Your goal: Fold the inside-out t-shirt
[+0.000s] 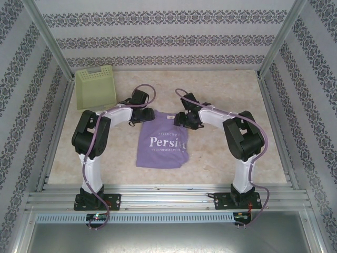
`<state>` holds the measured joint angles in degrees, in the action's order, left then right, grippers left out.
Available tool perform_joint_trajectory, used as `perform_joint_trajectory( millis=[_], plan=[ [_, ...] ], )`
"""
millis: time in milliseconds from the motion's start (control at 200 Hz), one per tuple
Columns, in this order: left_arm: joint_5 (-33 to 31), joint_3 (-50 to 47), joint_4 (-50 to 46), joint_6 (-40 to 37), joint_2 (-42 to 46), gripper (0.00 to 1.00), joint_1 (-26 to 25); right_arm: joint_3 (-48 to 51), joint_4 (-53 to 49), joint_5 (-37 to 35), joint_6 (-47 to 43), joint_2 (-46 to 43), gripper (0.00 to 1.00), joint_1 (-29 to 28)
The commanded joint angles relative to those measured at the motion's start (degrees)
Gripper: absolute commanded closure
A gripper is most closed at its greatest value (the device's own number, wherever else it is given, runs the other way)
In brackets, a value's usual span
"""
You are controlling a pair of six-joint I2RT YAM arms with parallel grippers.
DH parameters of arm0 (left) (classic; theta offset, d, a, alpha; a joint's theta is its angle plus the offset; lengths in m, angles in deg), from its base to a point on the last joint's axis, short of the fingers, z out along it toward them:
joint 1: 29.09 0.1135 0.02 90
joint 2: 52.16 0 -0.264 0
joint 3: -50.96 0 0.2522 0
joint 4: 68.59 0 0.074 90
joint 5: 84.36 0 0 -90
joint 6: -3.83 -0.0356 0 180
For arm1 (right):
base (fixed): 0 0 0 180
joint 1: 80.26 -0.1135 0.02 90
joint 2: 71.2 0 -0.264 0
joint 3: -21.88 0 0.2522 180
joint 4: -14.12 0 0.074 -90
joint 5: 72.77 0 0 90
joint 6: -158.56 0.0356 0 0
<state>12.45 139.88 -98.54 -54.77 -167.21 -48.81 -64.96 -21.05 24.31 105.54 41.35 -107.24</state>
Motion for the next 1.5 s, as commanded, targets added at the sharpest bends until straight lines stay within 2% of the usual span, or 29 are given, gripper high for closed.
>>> perform_joint_trajectory(
  millis=[0, 150, 290, 440, 610, 774, 904, 1009, 1094, 1249, 1369, 1494],
  plan=[
    [6.47, 0.35, 4.5, -0.44, -3.35, 0.5, -0.4, -2.71, 1.41, 2.91, -0.49, 4.1, 0.5, -0.87],
    [9.24, -0.54, 6.57, -0.45, -1.59, 0.69, 0.1, -2.95, 2.68, 3.48, -1.45, 3.1, 0.77, -0.81],
    [12.88, -4.21, 11.41, 1.54, 2.9, 0.88, 1.78, -1.9, 3.59, 3.84, -2.6, -0.85, 0.92, -0.33],
    [15.7, -8.08, 16.16, 3.81, 8.88, 1.0, 3.71, -0.32, 6.17, 6.24, -3.13, -5.79, 0.98, 1.33],
    [16.96, -3.0, 16.0, 3.5, 11.96, 1.0, 5.87, -6.14, 5.18, 7.06, -5.1, -7.7, 1.0, 4.03],
    [20.12, 7.53, 14.5, 2.88, 11.69, 1.0, 8.82, -19.7, 0.65, 7.92, -6.68, -5.61, 1.0, 7.28],
    [22.31, 7.71, 16.68, 2.15, 16.04, 1.0, 9.18, -24.88, -0.67, 8.94, -7.87, -6.59, 1.0, 7.28],
    [24.33, 0.5, 19.87, 3.85, 21.79, 1.0, 9.02, -18.37, 3.45, 8.52, -9.41, -11.39, 1.0, 5.4],
    [26.08, -8.84, 24.93, 5.33, 26.99, 1.0, 7.86, -7.96, 7.98, 7.05, -10.08, -16.69, 1.0, 2.94],
    [27.79, -25.07, 29.69, 7.15, 35.78, 1.0, 1.37, 12.77, 17.03, 5.23, -7.96, -26.68, 1.0, -1.66],
    [24.95, -33.56, 25.6, 7.95, 41.47, 1.0, -3.68, 21.9, 18.56, 5.41, -4.85, -30.74, 1.0, -3.91],
    [19.16, -35.75, 18.84, 8.53, 48.05, 1.0, -4.53, 25.08, 18.34, 6.5, -2.15, -33.3, 1.0, -4.23]
  ],
)
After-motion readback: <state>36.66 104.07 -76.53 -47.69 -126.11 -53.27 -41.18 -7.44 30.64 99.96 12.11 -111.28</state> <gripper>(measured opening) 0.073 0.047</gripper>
